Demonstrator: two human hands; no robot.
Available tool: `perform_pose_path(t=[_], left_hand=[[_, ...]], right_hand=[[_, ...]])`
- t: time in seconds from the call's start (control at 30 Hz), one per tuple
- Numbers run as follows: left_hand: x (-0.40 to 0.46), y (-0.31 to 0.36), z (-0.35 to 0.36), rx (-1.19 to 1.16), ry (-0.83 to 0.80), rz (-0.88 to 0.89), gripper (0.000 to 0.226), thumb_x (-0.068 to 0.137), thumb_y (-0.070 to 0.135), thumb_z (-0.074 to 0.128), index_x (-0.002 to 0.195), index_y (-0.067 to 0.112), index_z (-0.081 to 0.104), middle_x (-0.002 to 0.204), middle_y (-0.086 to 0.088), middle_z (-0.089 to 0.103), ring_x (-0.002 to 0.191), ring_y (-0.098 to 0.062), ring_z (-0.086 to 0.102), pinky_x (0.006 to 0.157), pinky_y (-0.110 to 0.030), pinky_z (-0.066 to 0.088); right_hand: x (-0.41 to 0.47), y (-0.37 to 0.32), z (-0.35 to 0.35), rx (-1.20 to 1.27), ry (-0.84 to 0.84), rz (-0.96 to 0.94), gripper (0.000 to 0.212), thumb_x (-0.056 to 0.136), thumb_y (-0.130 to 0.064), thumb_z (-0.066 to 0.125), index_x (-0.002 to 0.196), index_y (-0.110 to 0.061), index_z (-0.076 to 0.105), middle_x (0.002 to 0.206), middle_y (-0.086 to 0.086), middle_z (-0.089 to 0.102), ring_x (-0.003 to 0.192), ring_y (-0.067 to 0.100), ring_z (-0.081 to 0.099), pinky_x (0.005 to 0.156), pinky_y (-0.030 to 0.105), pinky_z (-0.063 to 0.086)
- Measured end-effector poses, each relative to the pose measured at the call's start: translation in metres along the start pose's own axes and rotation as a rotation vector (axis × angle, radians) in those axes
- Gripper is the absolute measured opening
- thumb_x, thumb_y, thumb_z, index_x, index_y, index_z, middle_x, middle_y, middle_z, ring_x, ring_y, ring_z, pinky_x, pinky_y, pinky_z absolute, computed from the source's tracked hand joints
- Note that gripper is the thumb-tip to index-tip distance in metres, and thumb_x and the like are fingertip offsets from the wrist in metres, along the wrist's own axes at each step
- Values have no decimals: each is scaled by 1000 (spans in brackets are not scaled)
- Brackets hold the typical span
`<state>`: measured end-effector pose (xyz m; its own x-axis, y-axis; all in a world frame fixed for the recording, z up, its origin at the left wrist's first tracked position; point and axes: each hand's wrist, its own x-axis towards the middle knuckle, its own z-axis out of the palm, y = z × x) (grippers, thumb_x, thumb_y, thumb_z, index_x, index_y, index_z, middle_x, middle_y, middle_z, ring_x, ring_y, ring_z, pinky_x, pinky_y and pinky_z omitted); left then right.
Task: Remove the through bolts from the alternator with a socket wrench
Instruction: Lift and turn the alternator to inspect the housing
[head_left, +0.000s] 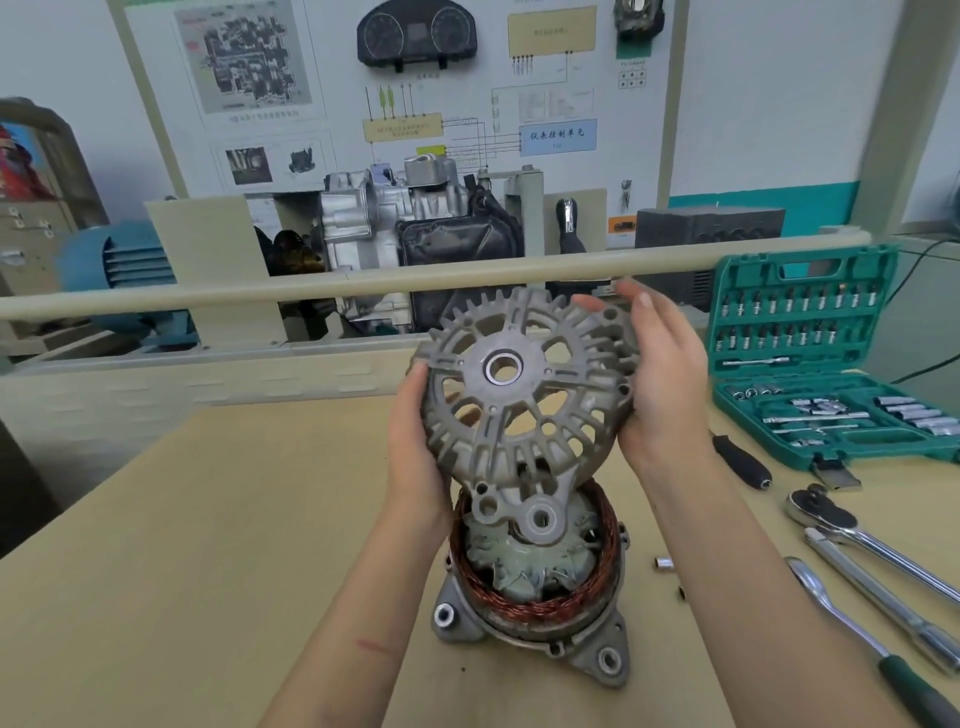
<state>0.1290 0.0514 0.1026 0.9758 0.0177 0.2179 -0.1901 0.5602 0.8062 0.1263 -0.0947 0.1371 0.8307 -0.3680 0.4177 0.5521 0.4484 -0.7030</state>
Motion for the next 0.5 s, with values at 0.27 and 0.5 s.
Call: perform_pose_path(t=[0.27, 0.5], left_hand=[[-10, 45, -22, 0, -81, -26, 32, 64, 29, 61, 92, 13, 64, 84, -5, 72, 77, -19, 68, 63, -30, 56], [-22, 109, -75, 494, 135, 438, 43, 54, 21, 78, 88, 29, 54, 77, 18, 65, 70, 2, 62, 59, -17, 48]], right_hand=[[-11, 0, 28, -58, -138, 4, 21, 98, -17, 37, 94, -18, 57, 81, -4, 72, 79, 10, 67, 63, 22, 52], [-20, 15, 21, -425, -344, 215, 14, 96, -23, 43, 96, -25, 57, 98, -4, 67, 101, 11, 61, 87, 28, 49]])
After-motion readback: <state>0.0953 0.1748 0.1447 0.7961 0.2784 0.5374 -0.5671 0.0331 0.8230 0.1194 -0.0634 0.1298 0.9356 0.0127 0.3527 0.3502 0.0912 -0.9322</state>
